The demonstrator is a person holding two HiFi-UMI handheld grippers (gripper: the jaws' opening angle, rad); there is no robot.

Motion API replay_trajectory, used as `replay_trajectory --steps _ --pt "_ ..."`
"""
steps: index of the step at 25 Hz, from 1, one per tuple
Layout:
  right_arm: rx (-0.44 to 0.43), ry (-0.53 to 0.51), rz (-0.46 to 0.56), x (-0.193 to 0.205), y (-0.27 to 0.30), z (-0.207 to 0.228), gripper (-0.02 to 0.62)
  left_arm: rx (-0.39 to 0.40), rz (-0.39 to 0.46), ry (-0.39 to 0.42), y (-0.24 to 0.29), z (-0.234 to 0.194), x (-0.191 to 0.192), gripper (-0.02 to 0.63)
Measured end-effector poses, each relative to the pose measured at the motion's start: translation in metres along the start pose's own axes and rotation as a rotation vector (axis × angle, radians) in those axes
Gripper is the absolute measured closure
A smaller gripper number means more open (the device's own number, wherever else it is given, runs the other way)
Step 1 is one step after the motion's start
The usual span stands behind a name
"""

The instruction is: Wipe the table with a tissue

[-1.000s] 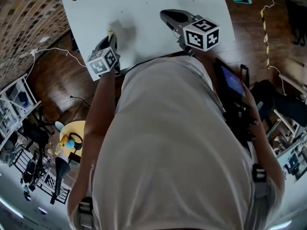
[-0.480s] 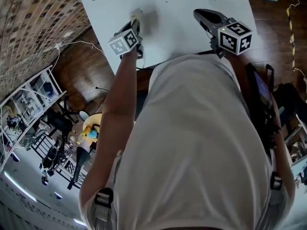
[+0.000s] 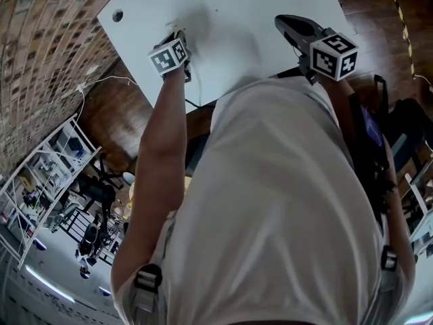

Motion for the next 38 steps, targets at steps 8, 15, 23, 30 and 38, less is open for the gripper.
replay_trajectory --steps 8,15,23,30,38 --pt "0.038 0.013 0.001 0.002 -0.015 0.014 0.588 -0.049 -0.014 0.074 0.005 0.011 0.000 0.538" --pt "0.011 0.002 -0.006 0.000 -0.010 0.012 0.588 0.017 -0.018 0.106 0.009 0.029 0.002 0.538" --pt "0.003 0.018 -0.006 0.004 -0.006 0.015 0.588 0.120 -0.064 0.165 0.014 0.061 0.007 0.538" --pt "-0.002 0.042 0.008 0.006 -0.012 0.023 0.588 0.294 -0.087 0.165 0.019 0.120 0.022 0.537" --pt "-0.021 0.006 -0.005 0.002 -0.013 0.028 0.588 0.245 0.024 0.138 0.010 0.116 0.015 0.535"
Point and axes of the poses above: the fingertips, and each gripper's own axes: y forward along the fingers, z to its right, x out of its underside, the point moved 10 cm from there along -y, backward along the fingers, and after that the axes turned 7 degrees about x, right-handed, at the moved point
